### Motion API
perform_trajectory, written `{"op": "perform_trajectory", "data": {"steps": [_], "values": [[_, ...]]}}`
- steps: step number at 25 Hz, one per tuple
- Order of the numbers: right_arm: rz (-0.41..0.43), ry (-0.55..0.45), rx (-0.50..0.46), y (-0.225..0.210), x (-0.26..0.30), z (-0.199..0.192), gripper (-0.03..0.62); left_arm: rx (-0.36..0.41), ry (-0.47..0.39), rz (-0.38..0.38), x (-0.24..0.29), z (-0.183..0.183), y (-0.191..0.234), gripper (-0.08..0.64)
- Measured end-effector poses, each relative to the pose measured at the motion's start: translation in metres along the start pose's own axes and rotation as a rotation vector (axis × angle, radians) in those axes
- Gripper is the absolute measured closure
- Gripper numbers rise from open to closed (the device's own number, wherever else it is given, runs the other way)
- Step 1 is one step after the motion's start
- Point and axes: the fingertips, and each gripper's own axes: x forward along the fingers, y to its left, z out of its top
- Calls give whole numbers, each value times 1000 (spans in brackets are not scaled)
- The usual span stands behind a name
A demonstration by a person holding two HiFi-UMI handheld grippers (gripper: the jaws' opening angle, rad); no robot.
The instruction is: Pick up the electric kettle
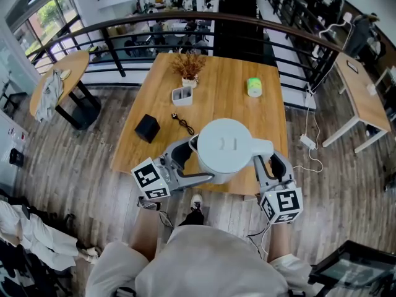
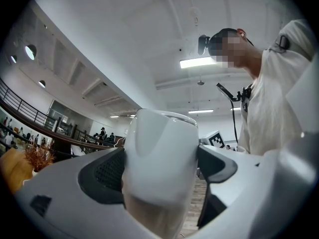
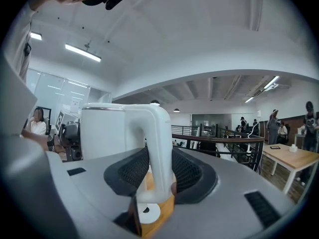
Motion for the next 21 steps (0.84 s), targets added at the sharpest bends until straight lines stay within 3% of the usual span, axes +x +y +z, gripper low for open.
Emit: {"op": "perform_trajectory", "data": {"steps": [21], "values": [[6,5,13,1,-1,-3,443,-3,15,-2,0,-2,-1,109]]}}
